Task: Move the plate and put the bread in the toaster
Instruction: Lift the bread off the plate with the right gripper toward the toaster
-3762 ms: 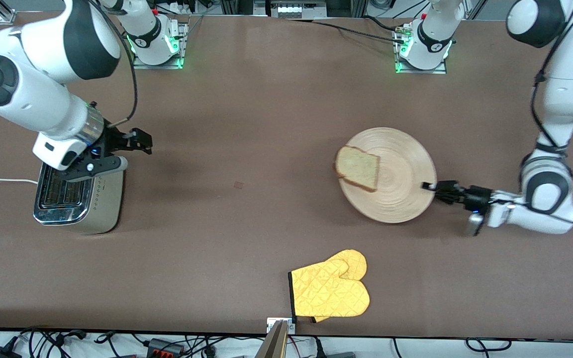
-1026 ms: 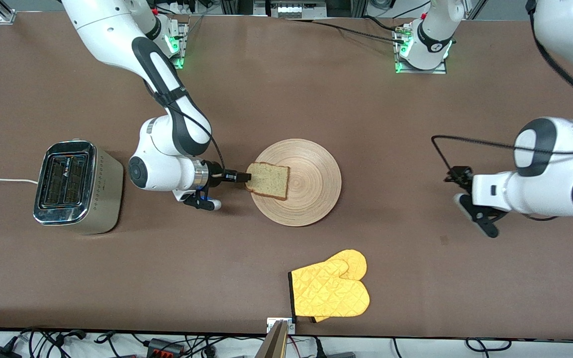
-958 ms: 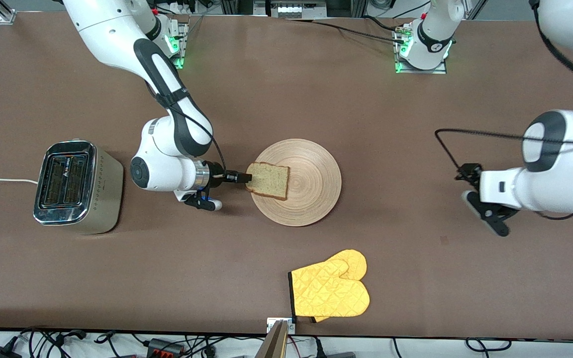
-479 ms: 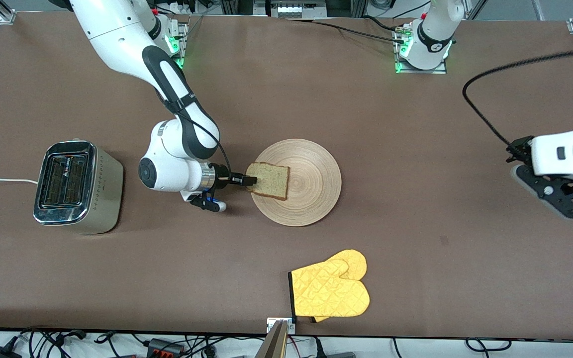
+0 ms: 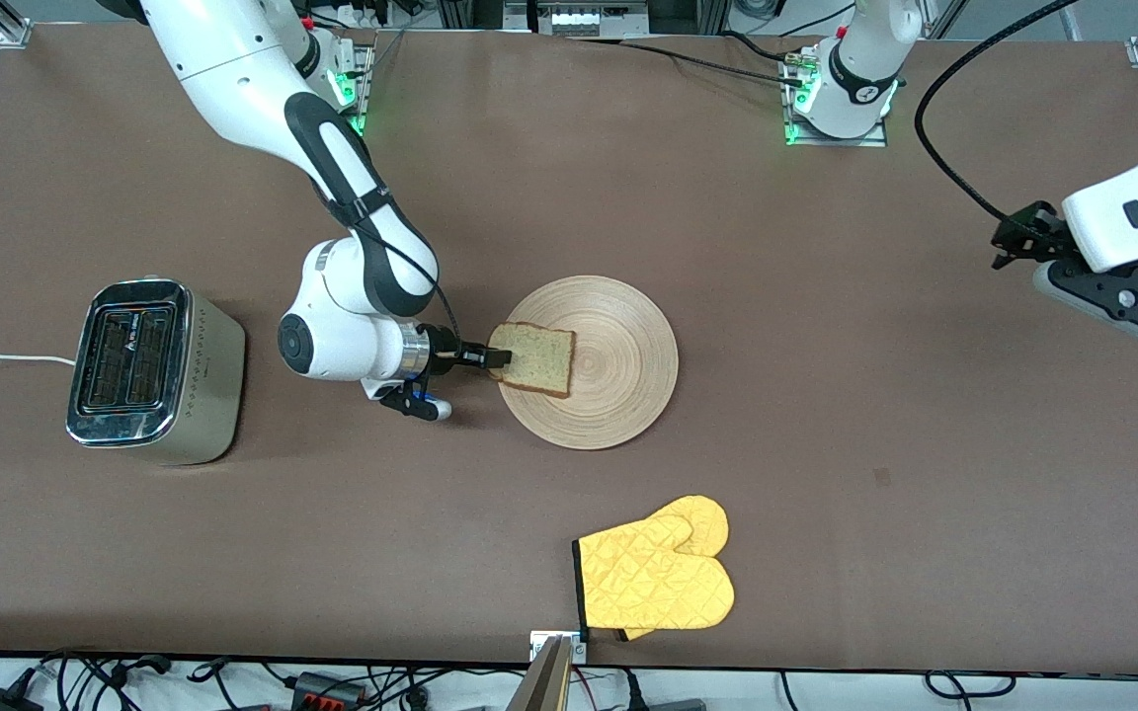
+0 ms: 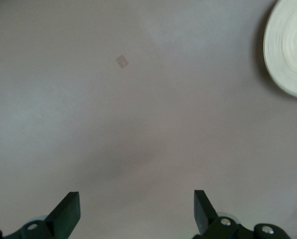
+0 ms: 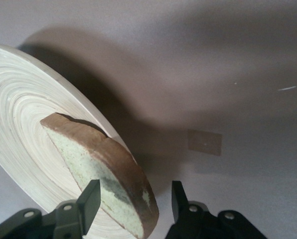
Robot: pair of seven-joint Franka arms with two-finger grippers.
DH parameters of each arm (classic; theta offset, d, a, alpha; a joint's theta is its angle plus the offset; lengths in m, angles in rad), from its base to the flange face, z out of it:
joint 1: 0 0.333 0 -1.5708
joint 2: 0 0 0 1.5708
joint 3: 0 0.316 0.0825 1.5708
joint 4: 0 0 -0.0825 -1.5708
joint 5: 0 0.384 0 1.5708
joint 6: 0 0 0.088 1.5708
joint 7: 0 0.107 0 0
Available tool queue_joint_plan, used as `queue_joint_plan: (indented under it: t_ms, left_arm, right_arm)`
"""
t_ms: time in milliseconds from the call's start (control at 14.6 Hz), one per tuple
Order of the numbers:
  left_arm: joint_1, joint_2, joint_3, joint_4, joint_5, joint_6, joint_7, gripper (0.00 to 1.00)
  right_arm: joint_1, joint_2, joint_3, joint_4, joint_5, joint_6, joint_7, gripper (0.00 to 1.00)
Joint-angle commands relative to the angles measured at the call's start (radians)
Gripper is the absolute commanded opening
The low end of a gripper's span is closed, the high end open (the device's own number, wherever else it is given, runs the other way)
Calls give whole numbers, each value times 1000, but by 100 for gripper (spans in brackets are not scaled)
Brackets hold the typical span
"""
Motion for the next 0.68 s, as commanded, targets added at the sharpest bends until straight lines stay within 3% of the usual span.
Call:
queue_joint_plan:
  t_ms: [0, 342, 479, 616]
  left_arm:
    - [6, -126, 22, -167, -27, 77, -158, 100]
    - [-38, -149, 147, -169, -22, 129, -181, 100]
    - [-49, -163, 147, -170, -20, 126, -180, 100]
    - [-72, -163, 146, -166, -20, 123, -149, 100]
  right_arm:
    - [0, 15, 4, 20, 23, 2, -26, 56]
    - [0, 12, 4, 20, 22, 0, -34, 12]
    - [-3, 9, 4, 36, 23, -6, -69, 0]
    - [0, 7, 3, 63, 20, -20, -73, 0]
